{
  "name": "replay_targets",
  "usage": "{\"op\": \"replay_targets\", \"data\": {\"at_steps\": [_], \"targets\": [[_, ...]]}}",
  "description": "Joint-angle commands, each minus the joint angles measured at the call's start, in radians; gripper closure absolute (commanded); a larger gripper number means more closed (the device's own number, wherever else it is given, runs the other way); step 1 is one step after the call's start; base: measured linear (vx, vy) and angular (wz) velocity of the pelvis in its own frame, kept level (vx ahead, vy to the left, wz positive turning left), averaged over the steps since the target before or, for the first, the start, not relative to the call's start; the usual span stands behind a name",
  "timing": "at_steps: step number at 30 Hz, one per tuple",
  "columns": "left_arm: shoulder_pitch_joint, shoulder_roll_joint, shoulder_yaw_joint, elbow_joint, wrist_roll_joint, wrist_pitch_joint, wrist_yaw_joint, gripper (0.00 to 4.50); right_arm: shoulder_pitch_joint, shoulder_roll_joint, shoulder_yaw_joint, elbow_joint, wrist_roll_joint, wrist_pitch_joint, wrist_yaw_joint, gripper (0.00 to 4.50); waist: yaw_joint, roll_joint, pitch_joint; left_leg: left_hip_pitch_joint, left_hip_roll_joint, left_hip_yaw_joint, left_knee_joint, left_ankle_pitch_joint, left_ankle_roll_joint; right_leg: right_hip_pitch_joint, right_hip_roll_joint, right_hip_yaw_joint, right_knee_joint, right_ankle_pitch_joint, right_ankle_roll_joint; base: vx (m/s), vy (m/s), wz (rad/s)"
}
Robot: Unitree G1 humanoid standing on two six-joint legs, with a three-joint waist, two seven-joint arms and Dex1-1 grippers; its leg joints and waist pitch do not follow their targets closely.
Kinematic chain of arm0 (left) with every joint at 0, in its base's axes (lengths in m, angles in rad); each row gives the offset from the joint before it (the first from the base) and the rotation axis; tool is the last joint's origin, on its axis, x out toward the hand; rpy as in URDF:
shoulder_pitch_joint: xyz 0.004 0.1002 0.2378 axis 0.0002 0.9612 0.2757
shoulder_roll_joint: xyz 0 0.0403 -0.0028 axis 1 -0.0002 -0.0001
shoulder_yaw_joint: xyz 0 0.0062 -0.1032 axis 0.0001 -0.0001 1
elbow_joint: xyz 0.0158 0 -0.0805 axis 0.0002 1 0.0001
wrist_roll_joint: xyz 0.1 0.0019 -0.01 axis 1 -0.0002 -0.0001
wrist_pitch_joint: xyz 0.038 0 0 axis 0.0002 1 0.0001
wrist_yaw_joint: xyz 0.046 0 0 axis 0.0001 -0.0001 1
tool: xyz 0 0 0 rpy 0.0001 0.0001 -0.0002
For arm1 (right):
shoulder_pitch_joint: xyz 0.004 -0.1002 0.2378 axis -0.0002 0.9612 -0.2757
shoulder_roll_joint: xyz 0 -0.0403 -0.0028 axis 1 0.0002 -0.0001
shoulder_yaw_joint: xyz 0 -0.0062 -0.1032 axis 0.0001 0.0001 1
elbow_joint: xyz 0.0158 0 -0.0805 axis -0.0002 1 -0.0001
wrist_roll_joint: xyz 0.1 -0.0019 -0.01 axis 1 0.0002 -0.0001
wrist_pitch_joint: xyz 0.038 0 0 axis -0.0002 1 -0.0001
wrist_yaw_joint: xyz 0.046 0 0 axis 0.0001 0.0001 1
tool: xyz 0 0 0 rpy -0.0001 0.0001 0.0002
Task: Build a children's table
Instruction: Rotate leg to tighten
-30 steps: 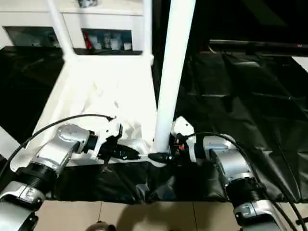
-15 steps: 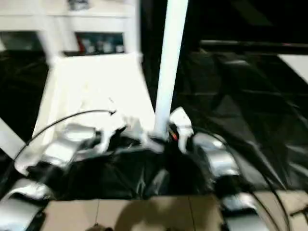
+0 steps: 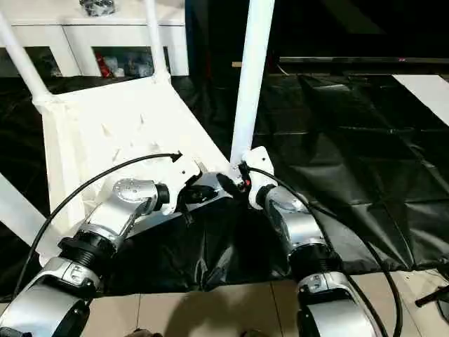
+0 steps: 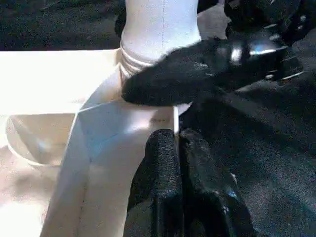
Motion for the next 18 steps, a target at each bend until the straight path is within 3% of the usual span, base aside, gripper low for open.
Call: {"op": "replay_targets", "data": {"at_steps": [1,7,12,13,18], "targets": [[0.001,-0.016,-0.05,-0.052,-0.043,-0.053,-0.089,4.5,0.017,-0.007,0.09,-0.044,0.019,-0.02,0.149,0.29,0.008,-0.006,-0.067,0.015,0.019,-0.012,-0.072,-0.295,0.037,0.047,-0.039,0.024,-0.076,-0.285,-0.197,0.0,0.0,0.0],[0.019,0.028,-0.054,-0.085,-0.074,-0.06,-0.197,4.5,0.059,-0.087,0.12,-0.113,0.021,-0.041,0.305,0.29,0.024,-0.004,-0.073,0.015,0.021,-0.006,-0.063,-0.198,0.078,0.053,-0.036,0.024,-0.054,-0.111,-0.253,0.0,0.0,0.0],[0.038,0.088,-0.055,-0.122,-0.11,-0.067,-0.33,4.5,0.107,-0.157,0.143,-0.21,0.087,-0.028,0.502,0.29,0.044,-0.003,-0.068,0.02,0.027,-0.005,-0.067,-0.247,0.072,0.054,-0.038,0.024,-0.061,-0.192,-0.243,0.0,0.0,0.0],[0.04,0.094,-0.056,-0.126,-0.113,-0.066,-0.34,4.5,0.11,-0.161,0.145,-0.216,0.092,-0.025,0.514,0.29,0.048,-0.001,-0.067,0.022,0.029,-0.004,-0.069,-0.263,0.066,0.049,-0.037,0.024,-0.063,-0.211,-0.24,0.0,0.0,0.0],[0.052,0.137,-0.064,-0.15,-0.131,-0.06,-0.41,4.5,0.127,-0.184,0.161,-0.267,0.126,0.034,0.594,0.72,0.054,0.0,-0.063,0.026,0.03,-0.006,-0.075,-0.302,0.035,0.044,-0.037,0.026,-0.067,-0.269,-0.225,0.0,0.0,0.0]]}}
